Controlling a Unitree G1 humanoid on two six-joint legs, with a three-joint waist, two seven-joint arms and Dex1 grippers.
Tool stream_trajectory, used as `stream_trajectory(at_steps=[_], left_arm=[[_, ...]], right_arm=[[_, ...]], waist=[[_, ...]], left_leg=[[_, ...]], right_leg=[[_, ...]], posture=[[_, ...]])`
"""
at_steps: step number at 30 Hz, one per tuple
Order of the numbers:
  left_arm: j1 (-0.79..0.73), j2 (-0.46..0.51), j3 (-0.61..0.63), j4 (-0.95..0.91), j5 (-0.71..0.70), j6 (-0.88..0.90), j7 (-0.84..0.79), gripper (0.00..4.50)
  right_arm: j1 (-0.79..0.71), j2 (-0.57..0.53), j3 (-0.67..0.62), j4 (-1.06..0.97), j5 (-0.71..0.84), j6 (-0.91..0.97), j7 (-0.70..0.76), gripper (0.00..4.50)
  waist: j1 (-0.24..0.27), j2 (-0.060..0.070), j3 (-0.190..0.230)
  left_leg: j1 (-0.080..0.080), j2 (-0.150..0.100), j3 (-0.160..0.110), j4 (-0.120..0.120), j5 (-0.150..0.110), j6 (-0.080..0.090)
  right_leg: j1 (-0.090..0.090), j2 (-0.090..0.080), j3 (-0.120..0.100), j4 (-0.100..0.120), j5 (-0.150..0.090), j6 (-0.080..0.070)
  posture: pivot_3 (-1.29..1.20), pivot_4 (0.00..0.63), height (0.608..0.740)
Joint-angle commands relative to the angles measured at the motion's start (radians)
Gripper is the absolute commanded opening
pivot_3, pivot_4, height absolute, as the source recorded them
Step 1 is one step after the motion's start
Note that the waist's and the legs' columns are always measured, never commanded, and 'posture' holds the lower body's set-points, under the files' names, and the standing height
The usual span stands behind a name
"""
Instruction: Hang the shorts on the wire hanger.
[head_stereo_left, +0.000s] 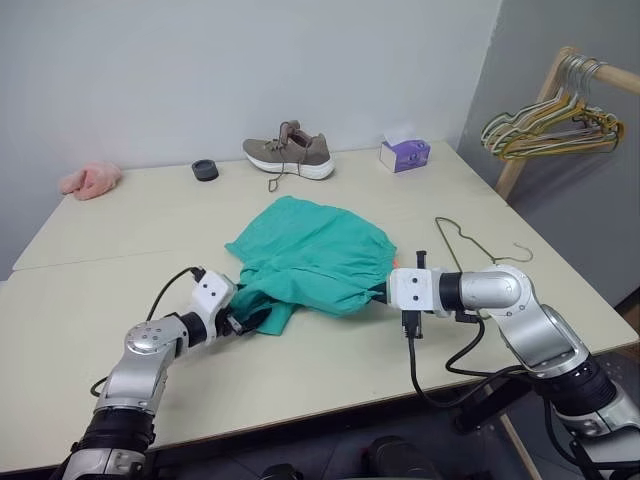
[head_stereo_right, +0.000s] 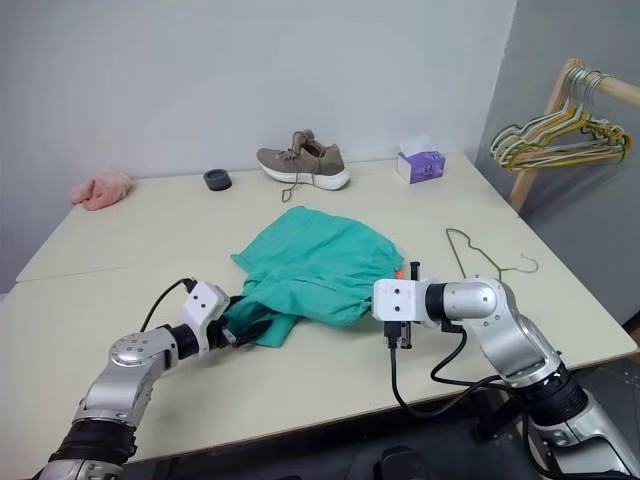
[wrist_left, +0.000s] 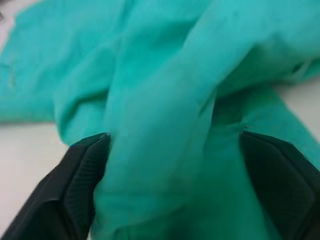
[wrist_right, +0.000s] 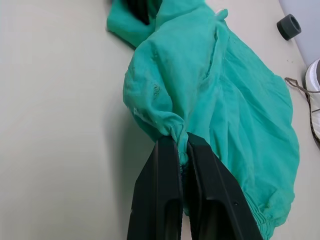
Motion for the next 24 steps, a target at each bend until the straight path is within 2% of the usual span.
stream_trajectory(at_steps=[1, 6, 10, 14, 18, 21, 24], left_arm=[[-0.04, 0.01, -0.033, -0.004, 0.026, -0.026, -0.024, 2.97], [-0.058, 0.066, -0.083, -0.011, 0.067, -0.097, -0.11, 1.39], [-0.01, 0.257, -0.095, -0.147, 0.029, -0.108, -0.341, 0.14], [0.017, 0.444, -0.003, -0.319, -0.125, 0.062, -0.504, 0.05], [-0.039, 0.514, 0.065, -0.421, -0.294, 0.272, -0.561, 0.05], [-0.137, 0.479, 0.02, -0.36, -0.259, 0.269, -0.538, 0.05], [-0.288, 0.349, -0.066, -0.172, -0.135, 0.159, -0.439, 0.05]], right_arm=[[-0.012, -0.008, -0.022, -0.041, 0.018, 0.007, -0.006, 0.0], [-0.01, -0.012, -0.031, -0.04, 0.047, 0.015, 0.001, 0.0], [0.0, -0.066, -0.061, -0.041, 0.139, 0.033, 0.084, 0.0], [-0.019, -0.156, -0.125, -0.081, 0.349, 0.171, 0.252, 0.0], [-0.118, -0.195, -0.162, -0.036, 0.501, 0.336, 0.331, 0.0], [-0.237, -0.163, -0.133, 0.147, 0.48, 0.36, 0.321, 0.0], [-0.386, -0.08, -0.076, 0.463, 0.351, 0.259, 0.241, 0.0]], waist=[[0.001, 0.0, 0.0], [0.0, 0.0, 0.0], [-0.006, -0.001, 0.001], [-0.001, 0.002, 0.004], [0.006, 0.003, 0.008], [0.008, 0.004, 0.008], [0.015, 0.005, 0.008]], left_leg=[[0.0, 0.0, 0.0, 0.0, 0.0, 0.0], [0.0, 0.0, 0.0, 0.0, 0.0, 0.0], [-0.001, 0.0, 0.001, -0.001, 0.0, 0.0], [-0.001, 0.002, 0.001, -0.002, 0.0, 0.0], [0.0, 0.002, 0.001, -0.001, 0.0, 0.0], [0.001, 0.0, 0.002, -0.001, 0.0, 0.001], [0.002, -0.002, 0.002, -0.001, 0.0, 0.001]], right_leg=[[0.0, 0.0, 0.0, 0.0, 0.0, 0.0], [0.0, 0.0, 0.0, 0.0, 0.0, 0.0], [-0.001, 0.001, 0.0, 0.0, 0.0, -0.001], [-0.001, 0.001, 0.0, 0.0, -0.001, -0.001], [0.0, 0.0, -0.001, 0.0, -0.001, -0.001], [0.002, 0.0, -0.002, 0.0, 0.0, 0.0], [0.002, 0.002, -0.003, 0.0, 0.0, 0.0]], posture=[[-0.24, 0.0, 0.74], [-0.23, 0.0, 0.74], [-0.21, 0.0, 0.74], [-0.17, 0.0, 0.74], [-0.14, 0.0, 0.74], [-0.12, 0.0, 0.74], [-0.11, 0.0, 0.74]])
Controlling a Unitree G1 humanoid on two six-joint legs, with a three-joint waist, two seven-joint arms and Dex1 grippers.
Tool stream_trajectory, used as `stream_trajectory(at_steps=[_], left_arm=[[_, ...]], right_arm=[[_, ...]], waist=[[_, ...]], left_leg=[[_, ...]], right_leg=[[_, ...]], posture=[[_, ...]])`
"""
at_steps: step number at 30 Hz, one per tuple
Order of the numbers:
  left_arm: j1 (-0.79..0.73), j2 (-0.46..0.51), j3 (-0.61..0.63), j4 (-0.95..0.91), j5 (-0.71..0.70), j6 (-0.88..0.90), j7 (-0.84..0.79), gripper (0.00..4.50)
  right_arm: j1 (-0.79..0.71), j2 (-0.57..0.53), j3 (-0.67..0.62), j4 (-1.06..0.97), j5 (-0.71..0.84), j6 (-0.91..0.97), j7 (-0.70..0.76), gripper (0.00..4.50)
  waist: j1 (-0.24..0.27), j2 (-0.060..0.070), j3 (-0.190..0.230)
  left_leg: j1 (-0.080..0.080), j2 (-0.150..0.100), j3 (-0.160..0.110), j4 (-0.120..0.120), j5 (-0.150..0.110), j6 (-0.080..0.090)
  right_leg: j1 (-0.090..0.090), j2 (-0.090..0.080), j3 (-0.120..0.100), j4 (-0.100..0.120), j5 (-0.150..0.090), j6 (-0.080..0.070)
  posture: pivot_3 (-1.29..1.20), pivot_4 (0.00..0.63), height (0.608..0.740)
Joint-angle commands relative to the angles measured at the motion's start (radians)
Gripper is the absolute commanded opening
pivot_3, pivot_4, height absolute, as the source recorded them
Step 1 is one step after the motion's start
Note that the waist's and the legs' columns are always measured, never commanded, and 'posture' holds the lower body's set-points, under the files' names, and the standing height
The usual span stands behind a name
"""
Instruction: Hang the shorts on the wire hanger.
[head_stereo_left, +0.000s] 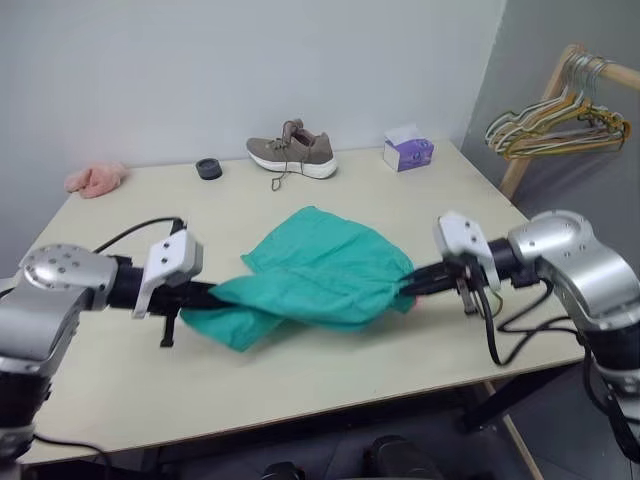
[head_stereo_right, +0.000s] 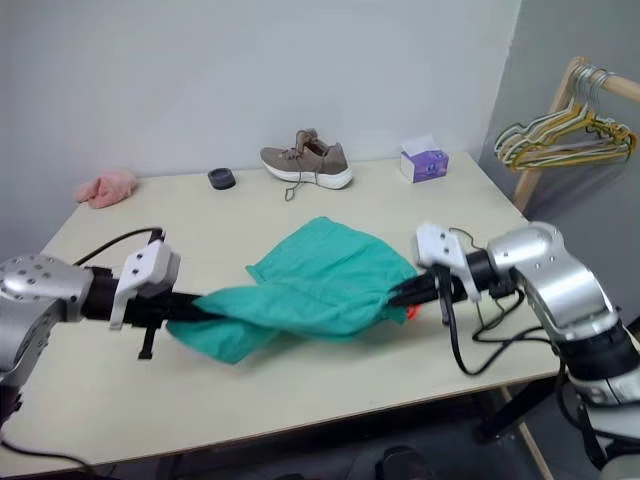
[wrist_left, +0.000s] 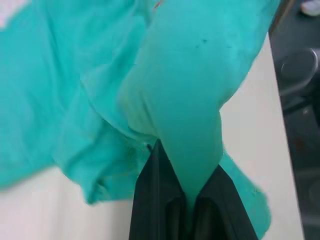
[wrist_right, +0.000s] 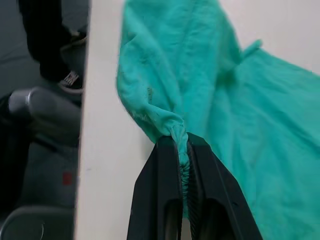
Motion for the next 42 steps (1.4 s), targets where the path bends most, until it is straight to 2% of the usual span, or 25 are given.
stream_trajectory(at_steps=[1, 5, 9, 12, 15, 17, 19, 22, 23, 26, 29, 30, 33, 36, 39, 42], left_arm=[[-0.156, -0.14, -0.096, 0.23, 0.151, -0.138, 0.124, 0.05], [-0.416, -0.315, -0.163, 0.622, 0.316, -0.325, 0.307, 0.05], [-0.765, -0.372, -0.163, 1.039, 0.451, -0.514, 0.596, 0.05], [-1.037, -0.312, -0.145, 1.208, 0.515, -0.596, 0.801, 0.05], [-1.239, -0.222, -0.174, 1.259, 0.608, -0.693, 0.938, 0.05], [-1.309, -0.144, -0.259, 1.234, 0.742, -0.812, 0.998, 0.05], [-1.308, -0.073, -0.312, 1.195, 0.827, -0.909, 0.998, 0.05], [-1.17, -0.005, -0.349, 1.138, 0.866, -0.981, 0.913, 0.05], [-1.073, 0.009, -0.339, 1.11, 0.833, -0.983, 0.843, 0.05], [-0.703, 0.009, -0.232, 0.954, 0.596, -0.844, 0.57, 0.05], [-0.277, 0.048, -0.16, 0.669, 0.43, -0.651, 0.418, 0.05], [-0.133, 0.06, -0.127, 0.544, 0.368, -0.558, 0.38, 0.05], [0.133, 0.083, -0.043, 0.266, 0.253, -0.35, 0.326, 0.05], [0.275, 0.111, 0.012, 0.077, 0.18, -0.197, 0.278, 0.05], [0.332, 0.13, 0.042, -0.029, 0.137, -0.104, 0.237, 0.05], [0.357, 0.133, 0.052, -0.113, 0.094, -0.024, 0.203, 0.05]], right_arm=[[-0.173, 0.104, 0.057, 0.372, -0.15, -0.131, -0.113, 0.0], [-0.444, 0.258, 0.121, 0.852, -0.345, -0.448, -0.312, 0.0], [-0.716, 0.38, 0.169, 1.194, -0.52, -0.765, -0.626, 0.0], [-0.902, 0.419, 0.177, 1.305, -0.609, -0.933, -0.849, 0.0], [-1.026, 0.424, 0.146, 1.337, -0.643, -1.087, -0.99, 0.0], [-1.04, 0.416, 0.11, 1.335, -0.623, -1.175, -1.009, 0.0], [-0.975, 0.416, 0.08, 1.322, -0.594, -1.256, -0.968, 0.0], [-0.798, 0.43, 0.088, 1.293, -0.591, -1.36, -0.876, 0.0], [-0.718, 0.44, 0.097, 1.276, -0.585, -1.392, -0.826, 0.0], [-0.51, 0.46, 0.123, 1.211, -0.574, -1.464, -0.714, 0.0], [-0.352, 0.459, 0.152, 1.126, -0.548, -1.495, -0.593, 0.0], [-0.304, 0.453, 0.158, 1.083, -0.537, -1.499, -0.559, 0.0], [-0.189, 0.429, 0.171, 0.934, -0.478, -1.455, -0.444, 0.0], [-0.065, 0.356, 0.201, 0.709, -0.388, -1.317, -0.265, 0.0], [0.04, 0.262, 0.218, 0.495, -0.32, -1.152, -0.13, 0.0], [0.123, 0.181, 0.217, 0.325, -0.282, -1.004, -0.057, 0.0]], waist=[[0.007, 0.0, 0.0], [0.016, 0.0, 0.001], [0.009, -0.005, 0.004], [0.001, -0.006, 0.003], [-0.013, -0.007, 0.003], [-0.013, -0.007, 0.003], [-0.005, -0.007, 0.0], [0.022, -0.007, -0.003], [0.029, -0.007, -0.003], [0.048, -0.003, 0.0], [0.038, -0.004, 0.001], [0.036, -0.006, 0.002], [0.029, -0.013, 0.001], [0.048, -0.015, -0.001], [0.072, -0.012, 0.001], [0.087, -0.01, 0.002]], left_leg=[[0.0, -0.001, 0.0, 0.0, 0.0, 0.0], [-0.002, 0.0, 0.003, 0.001, 0.0, 0.0], [-0.011, 0.001, 0.003, 0.001, 0.001, 0.0], [-0.029, 0.003, 0.003, 0.001, 0.005, -0.007], [-0.045, 0.0, 0.01, 0.0, 0.007, -0.01], [-0.046, -0.002, 0.018, -0.001, 0.007, -0.01], [-0.041, -0.004, 0.022, -0.003, 0.005, -0.009], [-0.027, -0.007, 0.026, -0.005, -0.003, 0.001], [-0.02, -0.008, 0.026, -0.004, -0.004, 0.003], [0.0, -0.014, 0.026, -0.001, -0.002, 0.008], [-0.003, -0.014, 0.023, 0.004, 0.002, 0.012], [-0.004, -0.014, 0.024, 0.006, 0.002, 0.012], [-0.01, -0.013, 0.019, 0.015, 0.001, 0.011], [-0.011, -0.014, 0.014, 0.015, 0.001, 0.011], [-0.003, -0.015, 0.012, 0.014, 0.001, 0.011], [0.002, -0.015, 0.012, 0.014, 0.0, 0.012]], right_leg=[[0.0, 0.001, 0.0, 0.0, 0.0, 0.0], [-0.004, 0.002, 0.003, 0.002, 0.002, -0.001], [-0.017, 0.0, 0.005, 0.01, 0.005, -0.007], [-0.037, -0.005, 0.007, 0.017, 0.004, -0.005], [-0.056, -0.01, 0.014, 0.021, 0.003, -0.004], [-0.057, -0.013, 0.021, 0.02, 0.0, 0.001], [-0.054, -0.014, 0.026, 0.016, -0.002, 0.006], [-0.041, -0.018, 0.027, 0.015, -0.007, 0.012], [-0.035, -0.019, 0.028, 0.016, -0.007, 0.012], [-0.013, -0.017, 0.026, 0.018, -0.009, 0.018], [-0.017, -0.018, 0.028, 0.023, -0.002, 0.014], [-0.018, -0.023, 0.029, 0.026, -0.001, 0.014], [-0.022, -0.023, 0.026, 0.032, -0.002, 0.013], [-0.021, -0.023, 0.021, 0.032, -0.002, 0.013], [-0.011, -0.023, 0.019, 0.029, -0.006, 0.016], [-0.005, -0.023, 0.018, 0.025, -0.009, 0.016]], posture=[[-0.11, 0.0, 0.74], [-0.11, 0.0, 0.74], [-0.1, 0.0, 0.74], [-0.09, 0.0, 0.74], [-0.08, 0.0, 0.74], [-0.06, 0.0, 0.74], [-0.04, 0.0, 0.74], [-0.03, 0.0, 0.74], [-0.03, 0.0, 0.74], [-0.04, 0.0, 0.74], [-0.04, 0.0, 0.74], [-0.05, 0.0, 0.74], [-0.05, 0.0, 0.74], [-0.06, 0.0, 0.74], [-0.06, 0.0, 0.74], [-0.08, 0.0, 0.74]])
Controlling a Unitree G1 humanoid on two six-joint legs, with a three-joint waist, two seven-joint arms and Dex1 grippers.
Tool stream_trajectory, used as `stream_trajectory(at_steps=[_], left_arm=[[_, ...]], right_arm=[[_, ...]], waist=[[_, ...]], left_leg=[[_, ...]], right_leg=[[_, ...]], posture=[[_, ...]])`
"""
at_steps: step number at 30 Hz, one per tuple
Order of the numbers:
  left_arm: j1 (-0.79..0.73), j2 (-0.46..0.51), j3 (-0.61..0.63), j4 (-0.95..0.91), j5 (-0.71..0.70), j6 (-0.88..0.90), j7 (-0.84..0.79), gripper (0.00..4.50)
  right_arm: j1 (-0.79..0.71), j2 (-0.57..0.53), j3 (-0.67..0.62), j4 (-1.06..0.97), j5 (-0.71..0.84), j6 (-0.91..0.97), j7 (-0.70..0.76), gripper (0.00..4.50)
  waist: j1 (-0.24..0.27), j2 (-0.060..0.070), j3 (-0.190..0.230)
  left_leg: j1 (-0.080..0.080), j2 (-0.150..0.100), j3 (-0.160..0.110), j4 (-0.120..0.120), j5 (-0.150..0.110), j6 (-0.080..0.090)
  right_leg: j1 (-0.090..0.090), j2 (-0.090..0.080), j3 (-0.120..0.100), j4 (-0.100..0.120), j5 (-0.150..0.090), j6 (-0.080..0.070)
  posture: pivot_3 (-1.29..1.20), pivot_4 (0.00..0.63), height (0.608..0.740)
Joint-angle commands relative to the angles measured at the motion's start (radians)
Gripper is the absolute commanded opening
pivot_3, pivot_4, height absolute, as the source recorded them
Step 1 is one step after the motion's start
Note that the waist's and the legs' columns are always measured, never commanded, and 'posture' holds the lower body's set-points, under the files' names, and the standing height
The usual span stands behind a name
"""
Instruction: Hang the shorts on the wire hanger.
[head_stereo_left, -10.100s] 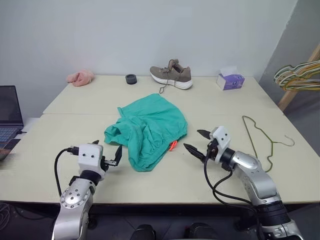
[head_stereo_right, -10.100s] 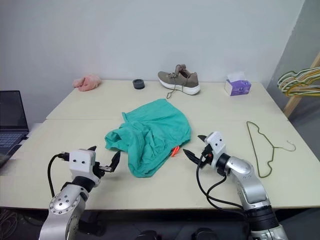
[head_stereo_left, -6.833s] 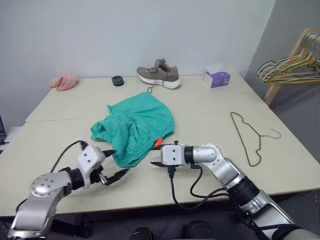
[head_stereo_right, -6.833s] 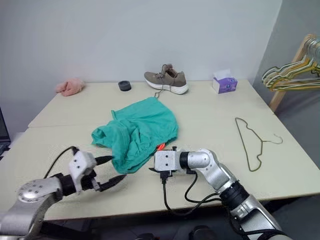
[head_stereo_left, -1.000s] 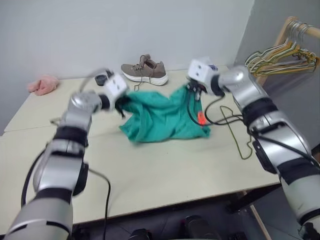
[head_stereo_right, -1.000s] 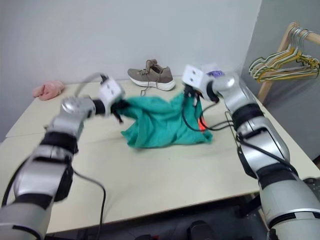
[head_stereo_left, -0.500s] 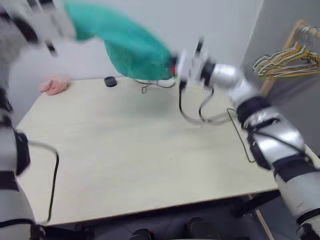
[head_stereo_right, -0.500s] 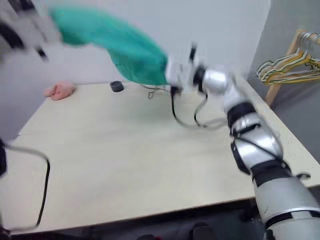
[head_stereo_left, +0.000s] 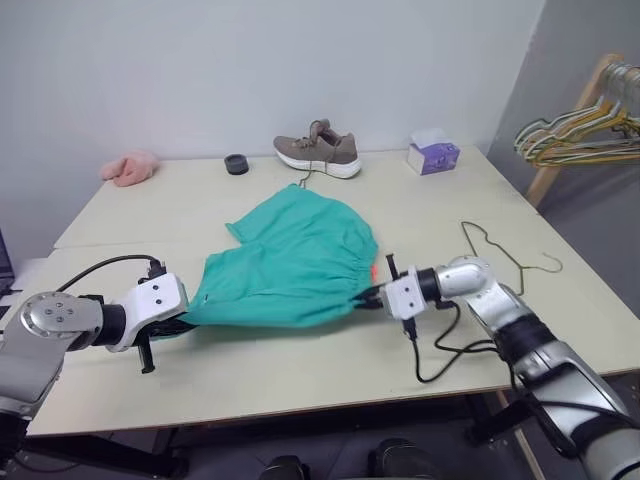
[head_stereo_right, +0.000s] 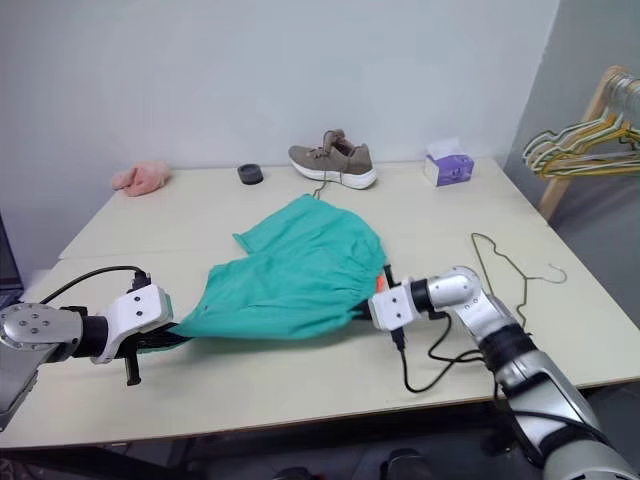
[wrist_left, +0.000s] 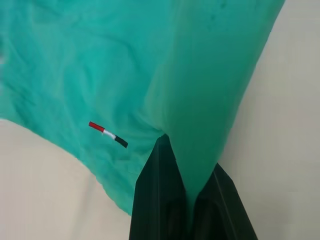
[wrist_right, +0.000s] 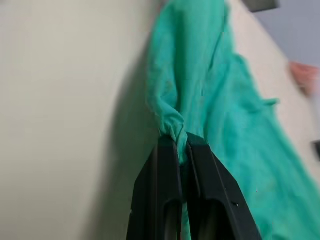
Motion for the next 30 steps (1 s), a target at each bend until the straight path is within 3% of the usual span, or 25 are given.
stream_trajectory(at_steps=[1, 10, 11, 12, 22, 24, 25, 30], left_arm=[[0.011, 0.013, 0.03, -0.094, -0.049, 0.083, -0.034, 0.05], [0.075, -0.05, 0.017, -0.222, -0.106, 0.176, -0.045, 0.05], [0.087, -0.053, 0.018, -0.23, -0.106, 0.177, -0.047, 0.44], [0.099, -0.055, 0.021, -0.237, -0.107, 0.179, -0.046, 0.59], [0.166, -0.057, 0.113, -0.241, -0.145, 0.171, -0.068, 3.72], [0.167, -0.075, 0.155, -0.239, -0.183, 0.19, -0.064, 4.35], [0.17, -0.088, 0.182, -0.241, -0.211, 0.209, -0.062, 4.46], [0.157, -0.159, 0.313, -0.239, -0.364, 0.318, -0.034, 4.46]], right_arm=[[0.045, -0.063, -0.015, -0.189, 0.06, 0.16, 0.072, 0.0], [0.093, -0.087, -0.008, -0.31, 0.049, 0.372, 0.094, 0.0], [0.093, -0.087, -0.013, -0.315, 0.051, 0.38, 0.094, 0.58], [0.093, -0.087, -0.018, -0.321, 0.055, 0.386, 0.094, 0.77], [0.117, -0.119, -0.075, -0.455, 0.17, 0.57, 0.124, 4.36], [0.125, -0.118, -0.105, -0.496, 0.226, 0.656, 0.113, 4.5], [0.131, -0.119, -0.122, -0.52, 0.256, 0.704, 0.105, 4.5], [0.169, -0.094, -0.234, -0.619, 0.407, 0.925, 0.006, 4.5]], waist=[[0.005, 0.0, 0.0], [0.008, 0.0, 0.0], [0.009, 0.0, 0.0], [0.009, 0.0, 0.0], [0.012, 0.0, 0.0], [0.012, 0.0, 0.001], [0.012, 0.0, 0.001], [0.013, 0.0, 0.0]], left_leg=[[0.0, 0.0, 0.0, 0.0, 0.0, 0.0], [0.0, 0.001, 0.002, -0.001, -0.001, -0.001], [-0.001, 0.001, 0.002, 0.0, -0.001, -0.001], [-0.001, 0.001, 0.002, 0.0, -0.001, -0.001], [-0.001, 0.001, 0.002, 0.0, -0.001, -0.001], [-0.001, 0.001, 0.002, 0.0, -0.001, -0.001], [-0.001, 0.001, 0.002, 0.0, -0.001, -0.001], [-0.001, 0.001, 0.001, 0.0, -0.001, -0.001]], right_leg=[[0.0, 0.0, 0.0, 0.0, 0.0, 0.0], [-0.001, 0.001, 0.001, -0.001, 0.0, 0.0], [-0.001, 0.001, 0.001, -0.001, 0.0, 0.0], [-0.001, 0.001, 0.001, -0.001, 0.0, 0.0], [-0.001, 0.001, 0.001, -0.002, 0.0, 0.0], [-0.001, 0.001, 0.0, -0.003, 0.0, 0.0], [-0.001, 0.001, 0.001, -0.003, 0.0, 0.0], [-0.001, 0.001, 0.0, -0.004, 0.001, 0.001]], posture=[[-0.08, 0.0, 0.74], [-0.1, 0.0, 0.74], [-0.1, 0.0, 0.74], [-0.1, 0.0, 0.74], [-0.09, 0.0, 0.74], [-0.09, 0.0, 0.74], [-0.09, 0.0, 0.74], [-0.08, 0.0, 0.74]])
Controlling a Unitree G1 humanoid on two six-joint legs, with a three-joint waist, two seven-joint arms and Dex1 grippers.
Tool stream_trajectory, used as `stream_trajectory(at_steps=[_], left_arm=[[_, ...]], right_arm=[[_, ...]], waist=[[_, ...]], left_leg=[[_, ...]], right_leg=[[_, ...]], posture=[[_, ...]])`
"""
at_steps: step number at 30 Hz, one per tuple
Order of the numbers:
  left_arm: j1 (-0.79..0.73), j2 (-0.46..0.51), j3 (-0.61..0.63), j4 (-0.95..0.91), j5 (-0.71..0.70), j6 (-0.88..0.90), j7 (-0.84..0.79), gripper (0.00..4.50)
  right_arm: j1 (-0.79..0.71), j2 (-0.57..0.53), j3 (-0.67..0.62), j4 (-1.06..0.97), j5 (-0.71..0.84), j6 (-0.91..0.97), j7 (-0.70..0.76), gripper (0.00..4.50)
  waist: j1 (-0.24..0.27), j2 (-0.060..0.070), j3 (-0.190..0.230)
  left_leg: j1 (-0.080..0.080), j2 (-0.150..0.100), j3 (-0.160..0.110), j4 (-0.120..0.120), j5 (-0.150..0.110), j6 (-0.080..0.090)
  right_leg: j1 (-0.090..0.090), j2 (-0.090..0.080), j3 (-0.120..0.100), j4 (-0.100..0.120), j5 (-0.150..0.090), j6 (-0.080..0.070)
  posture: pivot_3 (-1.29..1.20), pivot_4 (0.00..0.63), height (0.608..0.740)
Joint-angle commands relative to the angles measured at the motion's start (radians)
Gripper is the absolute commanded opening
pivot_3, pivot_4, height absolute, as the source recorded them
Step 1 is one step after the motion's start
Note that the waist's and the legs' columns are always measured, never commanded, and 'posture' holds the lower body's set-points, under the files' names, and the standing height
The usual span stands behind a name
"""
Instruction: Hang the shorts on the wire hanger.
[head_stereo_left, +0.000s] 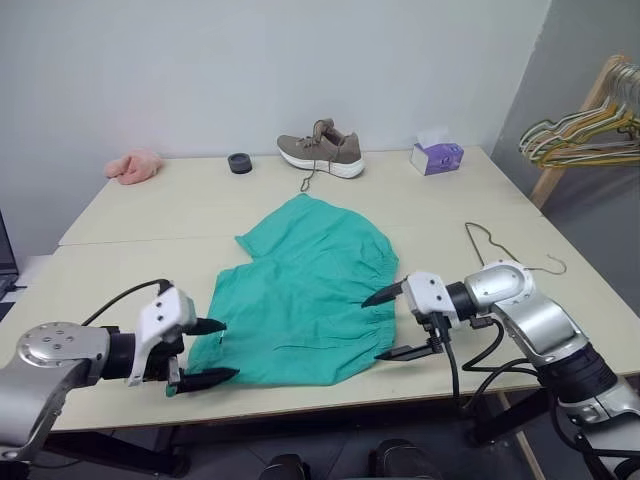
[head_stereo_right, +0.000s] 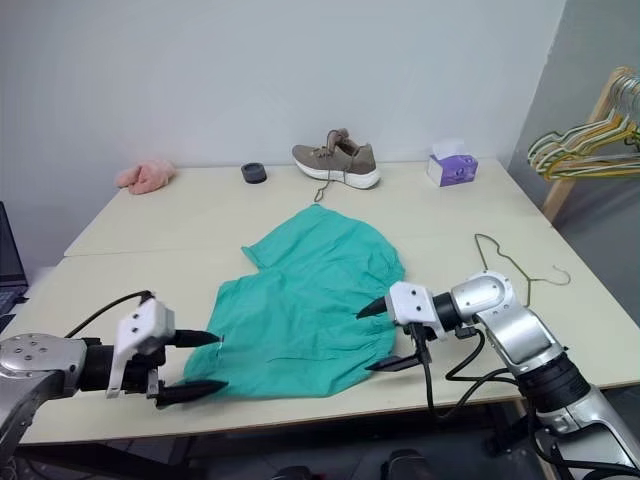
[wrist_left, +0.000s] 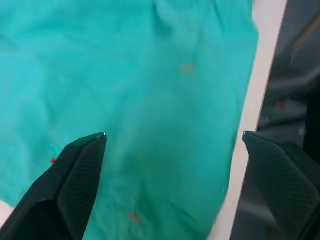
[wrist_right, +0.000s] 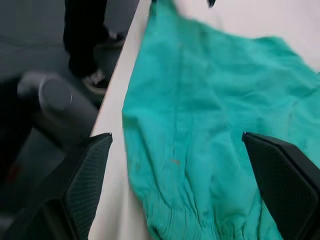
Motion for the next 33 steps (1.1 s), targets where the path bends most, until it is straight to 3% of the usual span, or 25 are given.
stream_trajectory(at_steps=[1, 6, 11, 16, 26, 33], left_arm=[[-0.021, -0.04, 0.103, -0.014, -0.109, 0.062, 0.03, 4.46], [-0.11, -0.145, 0.063, -0.078, -0.127, 0.05, 0.146, 4.46], [-0.259, -0.261, -0.105, -0.083, -0.037, -0.031, 0.221, 4.46], [-0.382, -0.308, -0.216, -0.006, 0.025, -0.104, 0.192, 4.46], [-0.514, -0.363, -0.324, 0.155, 0.106, -0.246, 0.109, 4.46], [-0.509, -0.374, -0.325, 0.175, 0.117, -0.282, 0.101, 4.46]], right_arm=[[0.022, 0.027, -0.108, -0.08, 0.113, 0.137, -0.097, 4.5], [0.074, 0.098, -0.287, -0.102, 0.148, 0.237, -0.364, 4.5], [0.166, 0.116, -0.421, -0.015, -0.041, 0.203, -0.707, 4.5], [0.202, 0.115, -0.473, 0.08, -0.126, 0.235, -0.88, 4.5], [0.16, 0.083, -0.49, 0.329, -0.167, 0.29, -0.938, 4.5], [0.159, 0.101, -0.56, 0.414, -0.108, 0.31, -0.935, 4.5]], waist=[[0.001, 0.0, 0.0], [0.006, 0.0, 0.0], [0.016, -0.003, -0.002], [-0.002, -0.002, -0.002], [-0.075, -0.001, -0.003], [-0.077, -0.001, -0.003]], left_leg=[[0.0, 0.0, 0.0, 0.0, 0.0, 0.0], [0.0, 0.0, 0.0, 0.0, 0.0, 0.0], [-0.001, -0.002, 0.004, 0.001, 0.0, 0.0], [-0.002, -0.002, 0.013, 0.001, 0.0, 0.0], [-0.003, 0.001, 0.014, -0.001, -0.001, 0.002], [-0.003, 0.001, 0.013, -0.001, -0.001, 0.002]], right_leg=[[0.0, 0.0, 0.0, 0.0, 0.0, 0.0], [0.001, 0.0, 0.0, -0.003, 0.001, 0.002], [0.003, -0.001, 0.003, -0.007, 0.004, 0.006], [0.001, -0.001, 0.01, -0.009, 0.005, 0.008], [0.0, 0.008, 0.012, -0.013, 0.005, 0.008], [0.002, 0.008, 0.011, -0.015, 0.006, 0.008]], posture=[[-0.08, 0.0, 0.74], [-0.09, 0.0, 0.74], [-0.14, 0.0, 0.74], [-0.17, 0.0, 0.74], [-0.18, 0.0, 0.74], [-0.17, 0.0, 0.74]])
